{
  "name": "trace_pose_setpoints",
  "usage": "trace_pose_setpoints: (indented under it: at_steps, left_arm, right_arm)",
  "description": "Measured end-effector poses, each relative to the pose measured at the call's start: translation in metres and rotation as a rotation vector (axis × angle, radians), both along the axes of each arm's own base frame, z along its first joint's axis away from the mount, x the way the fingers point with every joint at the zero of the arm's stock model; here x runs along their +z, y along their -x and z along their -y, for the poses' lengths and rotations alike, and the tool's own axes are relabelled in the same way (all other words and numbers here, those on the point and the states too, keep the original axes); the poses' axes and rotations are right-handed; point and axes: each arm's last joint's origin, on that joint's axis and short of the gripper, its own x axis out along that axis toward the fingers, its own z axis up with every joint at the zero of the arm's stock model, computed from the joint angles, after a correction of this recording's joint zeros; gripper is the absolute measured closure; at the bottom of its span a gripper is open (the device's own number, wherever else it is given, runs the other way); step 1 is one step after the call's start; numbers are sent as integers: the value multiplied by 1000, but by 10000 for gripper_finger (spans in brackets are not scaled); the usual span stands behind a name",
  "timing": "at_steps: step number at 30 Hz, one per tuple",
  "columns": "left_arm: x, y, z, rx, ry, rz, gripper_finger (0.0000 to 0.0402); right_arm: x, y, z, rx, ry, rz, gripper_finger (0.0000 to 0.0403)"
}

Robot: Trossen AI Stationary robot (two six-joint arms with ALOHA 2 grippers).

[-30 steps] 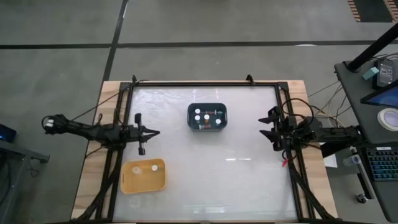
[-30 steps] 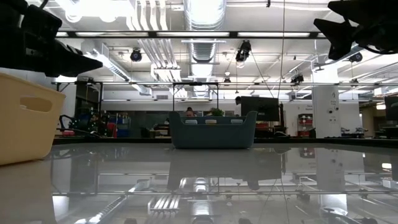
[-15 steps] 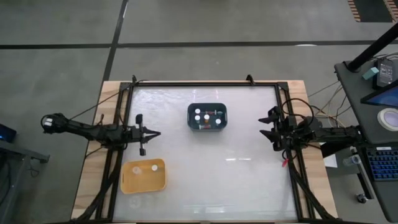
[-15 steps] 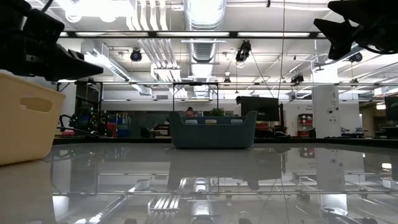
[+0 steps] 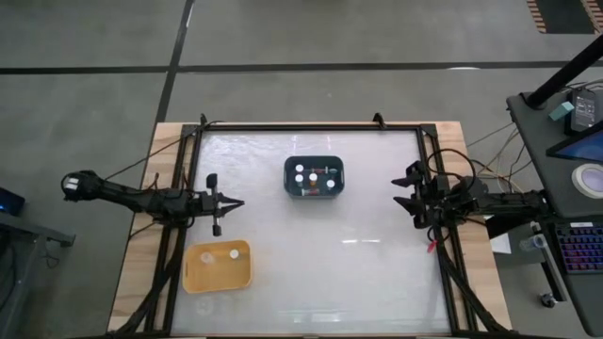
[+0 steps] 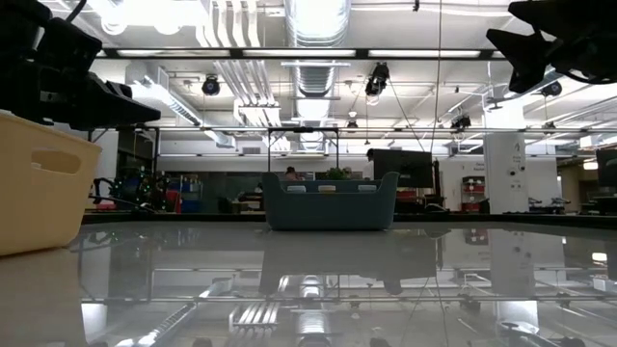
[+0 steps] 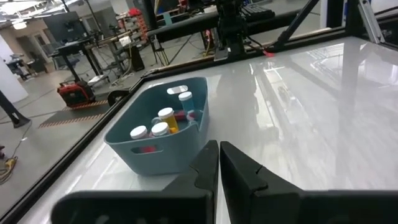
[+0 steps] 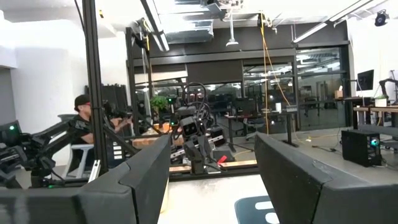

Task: Pick and place medicine bottles into bin by pill shape (circle, oval)
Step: Return to Home Position

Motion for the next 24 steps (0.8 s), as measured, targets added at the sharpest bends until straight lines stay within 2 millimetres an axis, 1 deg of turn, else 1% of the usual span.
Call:
trace_pose_setpoints:
  at_steps: [24]
  left_arm:
    - [-1, 0, 0, 0, -2, -7, 402]
  right_arm:
    - [0, 0, 0, 0, 0, 0, 177]
